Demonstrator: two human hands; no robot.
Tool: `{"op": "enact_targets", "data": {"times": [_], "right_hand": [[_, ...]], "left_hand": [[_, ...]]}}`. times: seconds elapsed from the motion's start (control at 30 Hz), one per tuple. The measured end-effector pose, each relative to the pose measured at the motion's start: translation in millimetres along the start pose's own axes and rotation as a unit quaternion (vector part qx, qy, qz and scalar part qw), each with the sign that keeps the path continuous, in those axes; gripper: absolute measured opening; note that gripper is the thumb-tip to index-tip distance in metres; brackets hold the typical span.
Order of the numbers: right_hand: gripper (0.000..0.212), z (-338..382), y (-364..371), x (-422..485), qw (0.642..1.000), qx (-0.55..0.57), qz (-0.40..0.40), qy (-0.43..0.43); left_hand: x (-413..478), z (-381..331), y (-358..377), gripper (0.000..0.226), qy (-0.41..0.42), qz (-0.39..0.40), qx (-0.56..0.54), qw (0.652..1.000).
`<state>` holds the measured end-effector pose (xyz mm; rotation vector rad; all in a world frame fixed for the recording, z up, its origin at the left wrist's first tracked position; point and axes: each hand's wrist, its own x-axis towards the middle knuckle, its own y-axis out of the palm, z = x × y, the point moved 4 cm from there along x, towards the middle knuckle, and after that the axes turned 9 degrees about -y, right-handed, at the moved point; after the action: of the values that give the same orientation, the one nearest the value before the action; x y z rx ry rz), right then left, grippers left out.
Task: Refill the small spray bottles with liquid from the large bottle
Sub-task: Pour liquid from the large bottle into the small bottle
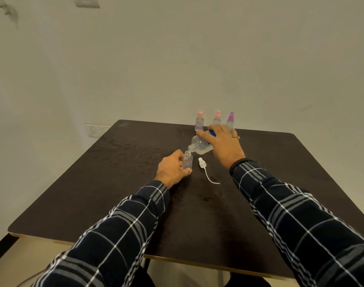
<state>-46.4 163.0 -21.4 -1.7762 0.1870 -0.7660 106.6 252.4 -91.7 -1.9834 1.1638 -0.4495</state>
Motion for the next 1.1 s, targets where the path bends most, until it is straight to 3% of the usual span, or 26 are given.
{"op": "enact_targets", "data": {"times": [1.1], "right_hand": [[0.067,1.6,-2.3,-1.5,1.000,0.006,-0.004,-0.002]], "left_hand": [[-2.5,-0.6,-0.5,0.039,0.000,0.007,-0.004,1.000]]}}
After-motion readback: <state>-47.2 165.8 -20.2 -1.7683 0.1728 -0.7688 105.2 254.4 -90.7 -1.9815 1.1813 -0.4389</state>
